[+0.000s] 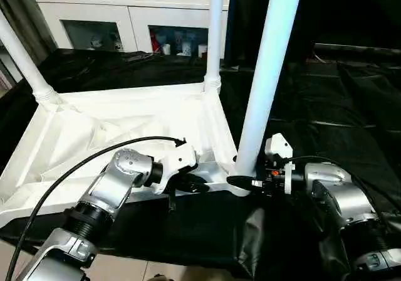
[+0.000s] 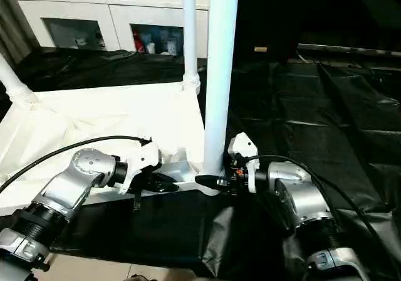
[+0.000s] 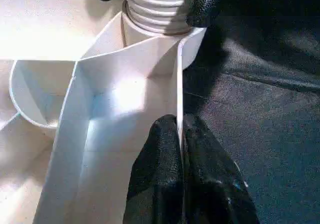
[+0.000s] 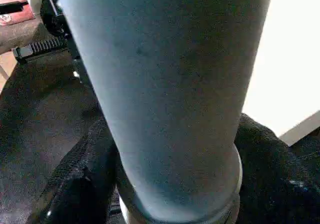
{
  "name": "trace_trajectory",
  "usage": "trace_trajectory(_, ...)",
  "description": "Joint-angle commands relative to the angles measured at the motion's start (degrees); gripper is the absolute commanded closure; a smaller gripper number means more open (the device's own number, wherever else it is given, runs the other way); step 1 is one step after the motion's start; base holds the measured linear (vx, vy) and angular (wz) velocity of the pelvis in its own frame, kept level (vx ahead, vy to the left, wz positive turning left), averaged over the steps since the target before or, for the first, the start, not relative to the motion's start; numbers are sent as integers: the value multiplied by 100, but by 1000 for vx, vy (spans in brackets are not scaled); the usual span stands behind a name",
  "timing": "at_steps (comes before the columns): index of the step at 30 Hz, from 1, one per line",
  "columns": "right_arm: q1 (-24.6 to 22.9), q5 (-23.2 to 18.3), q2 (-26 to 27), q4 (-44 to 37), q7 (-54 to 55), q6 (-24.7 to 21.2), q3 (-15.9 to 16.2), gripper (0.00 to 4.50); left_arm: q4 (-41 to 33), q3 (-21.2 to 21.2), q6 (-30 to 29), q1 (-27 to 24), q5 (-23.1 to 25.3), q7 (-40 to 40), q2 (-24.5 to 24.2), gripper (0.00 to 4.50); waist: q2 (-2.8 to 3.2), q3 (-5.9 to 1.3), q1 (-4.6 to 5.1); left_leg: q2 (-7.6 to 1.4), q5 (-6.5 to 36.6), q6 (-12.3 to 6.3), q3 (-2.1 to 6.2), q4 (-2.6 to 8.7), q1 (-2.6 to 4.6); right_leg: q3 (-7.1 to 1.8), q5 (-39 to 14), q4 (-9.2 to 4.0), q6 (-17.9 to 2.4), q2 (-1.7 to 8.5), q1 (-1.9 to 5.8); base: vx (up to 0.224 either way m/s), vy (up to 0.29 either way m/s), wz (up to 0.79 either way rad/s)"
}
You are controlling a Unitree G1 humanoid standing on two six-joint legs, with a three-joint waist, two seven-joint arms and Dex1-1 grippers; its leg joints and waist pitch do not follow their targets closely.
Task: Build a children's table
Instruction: Rotate leg to tighten
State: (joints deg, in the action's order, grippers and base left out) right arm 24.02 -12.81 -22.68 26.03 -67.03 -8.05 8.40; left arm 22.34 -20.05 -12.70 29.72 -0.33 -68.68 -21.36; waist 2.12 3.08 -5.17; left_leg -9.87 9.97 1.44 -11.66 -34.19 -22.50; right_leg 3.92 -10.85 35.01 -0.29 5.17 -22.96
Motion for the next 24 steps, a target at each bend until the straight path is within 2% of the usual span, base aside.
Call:
trace_trajectory(1,-81,18,-13,-123,-55,-41,27,172,-66,24,-22,14,-115,58,61,450,-100,-401,10,-364,990,-421,164,377,132,-267,-1018,-399,-1387,385,247,0,0,0)
trace_trajectory(3,-91,28,3,-112,6,-46,16,173,-45,44,-29,21,-112,109,80,450,-99,-394,11,-365,1064,-405,163,381,143,-267,-1125,-412,-1381,381,236,0,0,0)
trace_trajectory(4,-89,63,73,-38,218,-55,-31,174,33,95,-49,57,-79,292,149,450,-117,-391,22,-367,1072,-394,159,383,141,-272,-1147,-416,-1379,381,235,0,0,0)
trace_trajectory(5,-69,169,214,133,674,2,-106,175,184,194,-101,135,-30,618,285,450,-113,-387,21,-360,1097,-369,164,385,138,-273,-1231,-423,-1352,387,236,0,0,0)
trace_trajectory(7,-57,226,272,208,878,47,-128,176,249,236,-124,171,-15,747,343,450,-116,-372,41,-348,1234,-268,171,395,151,-272,-1529,-463,-1287,399,225,0,0,0)
trace_trajectory(8,-16,375,556,441,1702,93,-263,176,541,368,-127,322,67,1258,541,450,-117,-364,48,-344,1302,-208,178,406,153,-275,-1739,-485,-1212,402,221,0,0,0)
trace_trajectory(9,-12,392,587,465,1793,100,-278,176,578,383,-128,341,75,1319,566,450,-133,-349,74,-334,1424,-134,178,413,180,-271,-1950,-518,-1158,391,193,0,0,0)
trace_trajectory(12,62,508,1179,802,3353,21,-607,177,1182,637,-240,682,205,2416,974,450,-117,-352,106,-336,1576,27,210,447,183,-268,-2208,-536,-1003,397,194,0,0,0)
trace_trajectory(13,69,507,1223,821,3467,11,-636,177,1217,656,-253,704,207,2491,1003,450,-126,-347,122,-333,1605,41,204,452,191,-267,-2198,-544,-991,389,186,0,0,0)
trace_trajectory(14,118,490,1481,934,4051,-17,-807,177,1406,752,-280,822,237,2923,1164,450,-134,-342,143,-319,1699,45,209,452,195,-270,-2293,-561,-960,399,182,0,0,0)
trace_trajectory(17,260,502,1899,1179,4880,119,-1000,177,1681,890,-261,1014,268,3562,1470,450,-121,-347,178,-309,1757,39,210,444,210,-274,-2425,-603,-909,414,163,0,0,0)
trace_trajectory(20,286,607,2051,1176,4924,272,-897,177,1752,869,-163,1066,297,3594,1602,450,-129,-360,172,-306,1607,-66,206,444,166,-273,-2173,-585,-906,411,196,0,0,0)
trace_trajectory(22,220,628,2037,1049,4577,556,-772,177,1690,769,-66,1014,313,3394,1579,450,-131,-366,166,-310,1496,-153,200,444,145,-275,-1962,-560,-931,405,209,0,0,0)
trace_trajectory(24,202,588,2005,985,4390,668,-750,121,1659,731,-47,979,298,3278,1546,450,-127,-373,144,-311,1397,-252,187,426,142,-279,-1792,-546,-993,412,216,0,0,0)
